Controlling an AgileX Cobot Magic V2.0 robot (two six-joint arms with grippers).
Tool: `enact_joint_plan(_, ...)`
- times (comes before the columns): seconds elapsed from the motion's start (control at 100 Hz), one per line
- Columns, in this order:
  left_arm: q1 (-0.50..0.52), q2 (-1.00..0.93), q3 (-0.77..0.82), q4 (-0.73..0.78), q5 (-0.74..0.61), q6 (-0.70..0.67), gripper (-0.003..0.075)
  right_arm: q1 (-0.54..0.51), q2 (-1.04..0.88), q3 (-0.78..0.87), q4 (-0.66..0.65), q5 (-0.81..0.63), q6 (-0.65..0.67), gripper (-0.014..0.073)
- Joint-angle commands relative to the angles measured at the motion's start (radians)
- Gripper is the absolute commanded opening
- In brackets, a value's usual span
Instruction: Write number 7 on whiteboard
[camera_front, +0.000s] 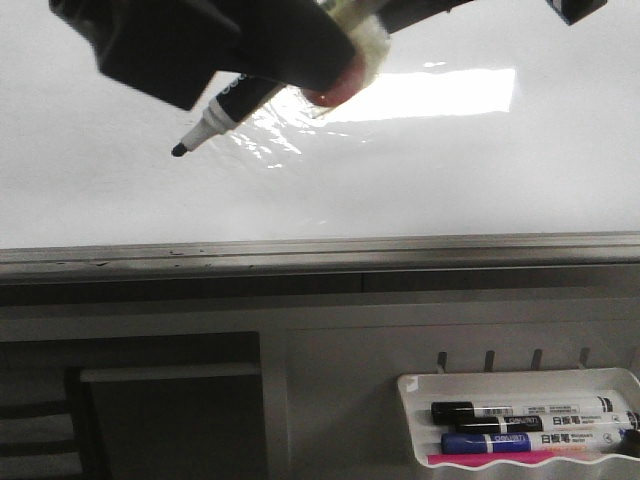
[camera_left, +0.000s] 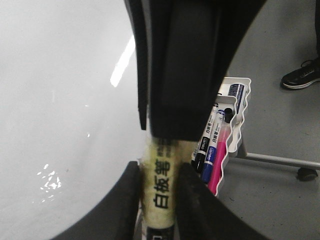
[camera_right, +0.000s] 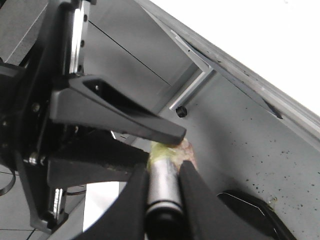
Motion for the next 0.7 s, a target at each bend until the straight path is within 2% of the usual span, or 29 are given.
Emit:
enact_joint_plan(0.0,0.001,-0.021,-0.031,-0.020,-0.109,-0.009,0.0323,0.001,-0.029,-0.031,0.049,-0.031,-0.017,-0.0069)
enact_joint_plan(0.07,0.028,-0.028,-0.031,-0.053,-0.109,-0.018,0.0491,0.001,-0.044,-0.031,0.045,-0.052,-0.021,-0.0066)
enact_joint_plan(0.14,0.072,-0.047,-0.031,-0.094,-0.110,-0.018,0.0569,0.001,-0.066,-0.029,0.039,-0.079,-0.034,-0.0059)
enact_joint_plan(0.24,0.156,-0.083,-0.031,-0.180,-0.110,-0.019,0.0559,0.001,-0.110,-0.009,0.020,-0.141,-0.036,-0.0059)
enact_joint_plan(0.44,0.352,-0.162,-0.004,-0.398,-0.104,-0.019,0.0510,0.001,-0.238,0.111,0.008,-0.376,-0.043,-0.0060)
enact_joint_plan(0.69,0.486,-0.254,0.105,-0.516,-0.153,-0.019,0.0471,0.001,-0.339,0.230,0.017,-0.593,-0.062,-0.0064)
